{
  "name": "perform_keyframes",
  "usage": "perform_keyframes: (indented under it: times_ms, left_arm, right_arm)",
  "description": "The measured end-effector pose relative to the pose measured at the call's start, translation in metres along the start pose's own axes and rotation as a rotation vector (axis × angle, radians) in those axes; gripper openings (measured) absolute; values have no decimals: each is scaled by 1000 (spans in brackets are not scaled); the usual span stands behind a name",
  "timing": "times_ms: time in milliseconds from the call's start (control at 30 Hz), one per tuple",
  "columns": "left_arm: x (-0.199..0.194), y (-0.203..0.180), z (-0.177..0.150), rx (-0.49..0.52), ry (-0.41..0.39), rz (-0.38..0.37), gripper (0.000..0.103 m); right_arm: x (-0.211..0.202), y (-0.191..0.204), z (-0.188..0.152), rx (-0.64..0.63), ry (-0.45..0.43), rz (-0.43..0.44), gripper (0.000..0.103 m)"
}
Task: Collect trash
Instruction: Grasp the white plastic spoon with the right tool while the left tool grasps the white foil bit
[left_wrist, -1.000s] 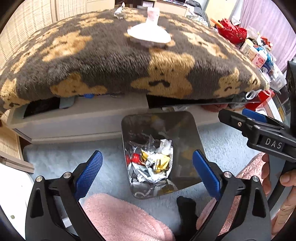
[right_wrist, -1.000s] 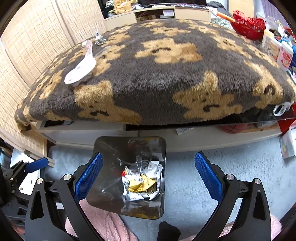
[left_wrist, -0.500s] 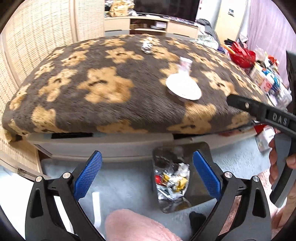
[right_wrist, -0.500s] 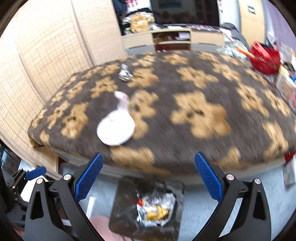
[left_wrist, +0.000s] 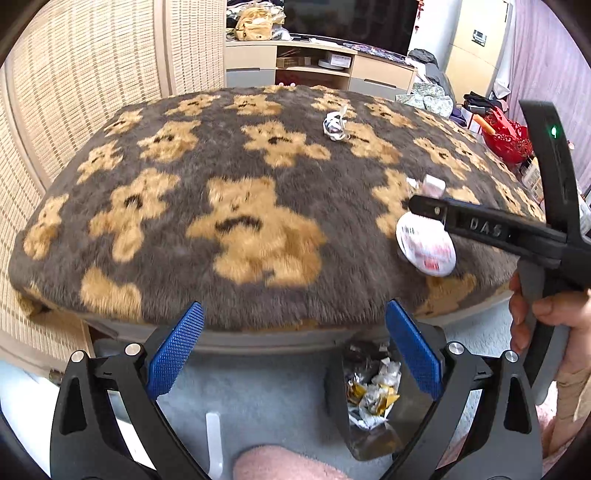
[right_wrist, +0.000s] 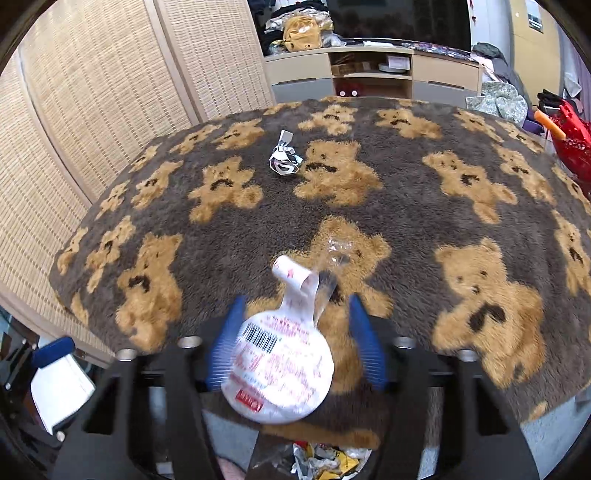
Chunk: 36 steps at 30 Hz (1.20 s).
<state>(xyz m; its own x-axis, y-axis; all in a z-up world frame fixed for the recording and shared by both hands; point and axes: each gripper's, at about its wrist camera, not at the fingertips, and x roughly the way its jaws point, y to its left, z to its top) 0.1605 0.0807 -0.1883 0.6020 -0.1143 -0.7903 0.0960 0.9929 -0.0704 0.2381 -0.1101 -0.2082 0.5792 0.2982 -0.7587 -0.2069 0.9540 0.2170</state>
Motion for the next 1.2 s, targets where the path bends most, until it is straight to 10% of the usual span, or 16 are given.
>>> perform_keyframes:
  times_ms: [67, 233, 633, 1200]
  left_arm:
    - [5, -2, 8, 12, -1, -4, 93]
    - [19, -9, 28, 38, -2, -17, 93]
    - [69, -27, 107, 88, -40, -31, 92]
    - [169, -50, 194, 92, -19, -90, 60]
  right_arm:
    - [2, -2, 2, -5, -6, 8, 22]
    - [7, -9, 8, -10, -9, 39, 4]
    - [2, -46, 58, -60, -98, -78, 3]
    - [33, -77, 83, -56, -77, -69, 3]
